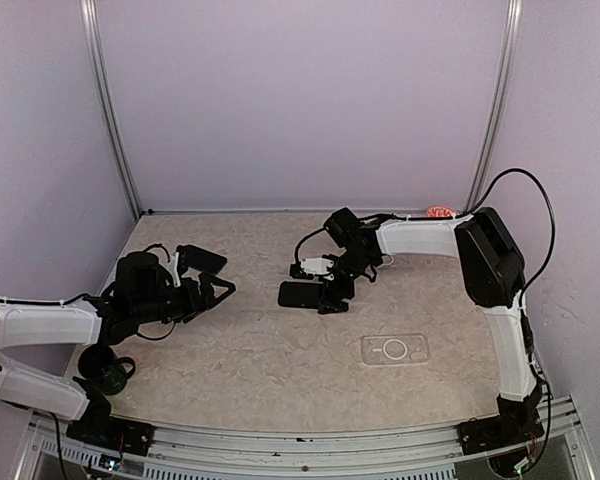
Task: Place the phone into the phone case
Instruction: Place the phone with the phone case at the center of the board.
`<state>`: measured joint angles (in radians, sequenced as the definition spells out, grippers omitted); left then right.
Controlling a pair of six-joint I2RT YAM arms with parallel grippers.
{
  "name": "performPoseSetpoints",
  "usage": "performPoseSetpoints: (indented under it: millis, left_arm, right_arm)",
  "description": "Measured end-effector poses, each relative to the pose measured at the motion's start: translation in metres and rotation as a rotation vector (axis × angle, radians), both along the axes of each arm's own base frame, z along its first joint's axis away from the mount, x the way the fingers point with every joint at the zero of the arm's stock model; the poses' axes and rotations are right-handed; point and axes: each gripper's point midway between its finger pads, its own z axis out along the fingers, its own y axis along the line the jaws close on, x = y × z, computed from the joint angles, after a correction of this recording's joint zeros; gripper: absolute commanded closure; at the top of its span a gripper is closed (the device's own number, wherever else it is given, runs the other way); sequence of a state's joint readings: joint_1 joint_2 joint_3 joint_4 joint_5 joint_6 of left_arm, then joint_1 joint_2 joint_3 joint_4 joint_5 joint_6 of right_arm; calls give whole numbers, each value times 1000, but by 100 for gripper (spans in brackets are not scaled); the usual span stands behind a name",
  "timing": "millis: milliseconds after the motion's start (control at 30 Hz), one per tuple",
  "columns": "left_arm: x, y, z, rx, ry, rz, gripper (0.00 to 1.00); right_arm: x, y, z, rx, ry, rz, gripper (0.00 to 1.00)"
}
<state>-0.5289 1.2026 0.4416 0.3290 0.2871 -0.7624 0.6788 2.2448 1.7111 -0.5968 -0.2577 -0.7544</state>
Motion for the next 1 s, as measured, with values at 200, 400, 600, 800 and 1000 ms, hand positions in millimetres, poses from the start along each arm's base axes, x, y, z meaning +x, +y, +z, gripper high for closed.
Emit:
performPoseSetpoints:
  millis: [200, 400, 600, 800, 1000]
  left_arm:
    - [1, 2, 3, 1, -11, 14, 1]
    - [3, 7, 1, 20, -7, 42, 1]
    - [6, 16, -1, 39, -1, 78, 1]
    - [8, 22, -5, 53, 12, 100, 1]
    - [8, 22, -6, 53, 13, 99, 1]
  right_arm:
    - [4, -2, 1, -5, -13, -24, 1]
    - [11, -14, 14, -9, -87, -102, 1]
    - [25, -21, 70, 81, -210, -248, 0]
    - [31, -42, 124, 183, -288, -448, 1]
    - [15, -74, 133, 263, -224, -674, 1]
